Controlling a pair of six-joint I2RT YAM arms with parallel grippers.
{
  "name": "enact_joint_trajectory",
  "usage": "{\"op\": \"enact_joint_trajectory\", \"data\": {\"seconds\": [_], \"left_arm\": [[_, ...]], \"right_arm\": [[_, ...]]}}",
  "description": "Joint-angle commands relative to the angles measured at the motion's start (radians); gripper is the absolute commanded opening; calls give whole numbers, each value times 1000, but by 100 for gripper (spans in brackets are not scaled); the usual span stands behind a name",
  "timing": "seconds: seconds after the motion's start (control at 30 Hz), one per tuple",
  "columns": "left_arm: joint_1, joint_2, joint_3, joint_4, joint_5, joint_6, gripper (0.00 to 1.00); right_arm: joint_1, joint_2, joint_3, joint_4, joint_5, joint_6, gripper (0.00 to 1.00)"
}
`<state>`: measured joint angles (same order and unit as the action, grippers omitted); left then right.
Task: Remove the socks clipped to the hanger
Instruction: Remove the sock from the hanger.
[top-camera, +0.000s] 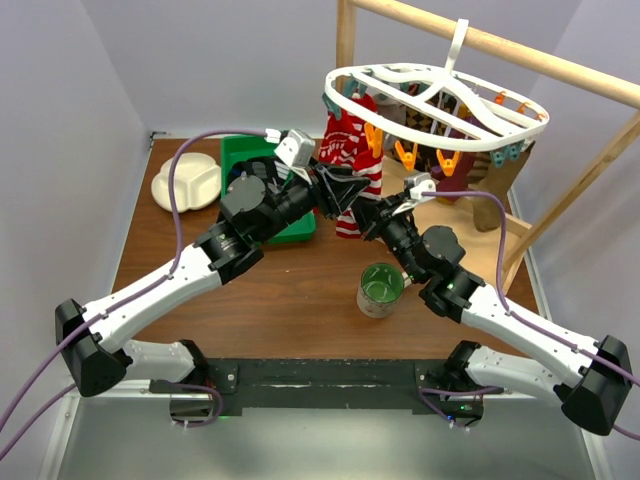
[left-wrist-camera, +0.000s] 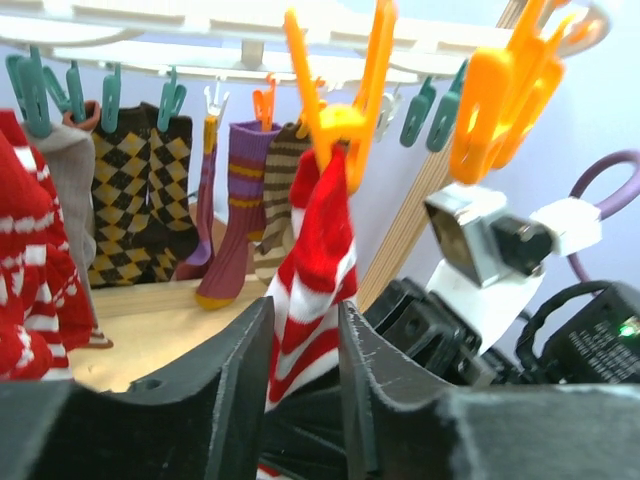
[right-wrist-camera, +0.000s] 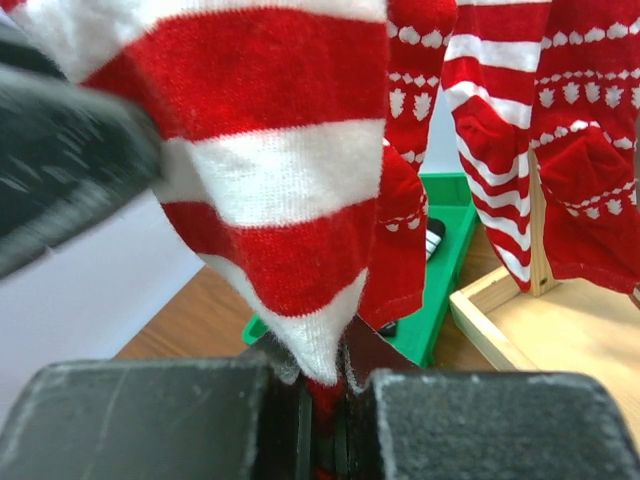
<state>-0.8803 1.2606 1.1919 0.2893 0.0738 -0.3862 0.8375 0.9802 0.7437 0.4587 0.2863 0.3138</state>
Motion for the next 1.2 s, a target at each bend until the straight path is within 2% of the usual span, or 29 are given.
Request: {"op": "enact_joint_trajectory", "data": {"seconds": [0.0,0.37,0.7,1.17], "left_arm": [[-5,2,77,24,15,0,43],[-6,66,236,-24,-16,67,56],[-5,131,324,-30,-66,95,57],[-5,155,345,22,-72,83,55]], "right_arm": [[0,-14,2,2,-4,2,0],[0,-2,20,-5,-12,-2,0],[2,6,42,-23,-18,-12,0],[0,23,59,-29,-29,-16,0]]}}
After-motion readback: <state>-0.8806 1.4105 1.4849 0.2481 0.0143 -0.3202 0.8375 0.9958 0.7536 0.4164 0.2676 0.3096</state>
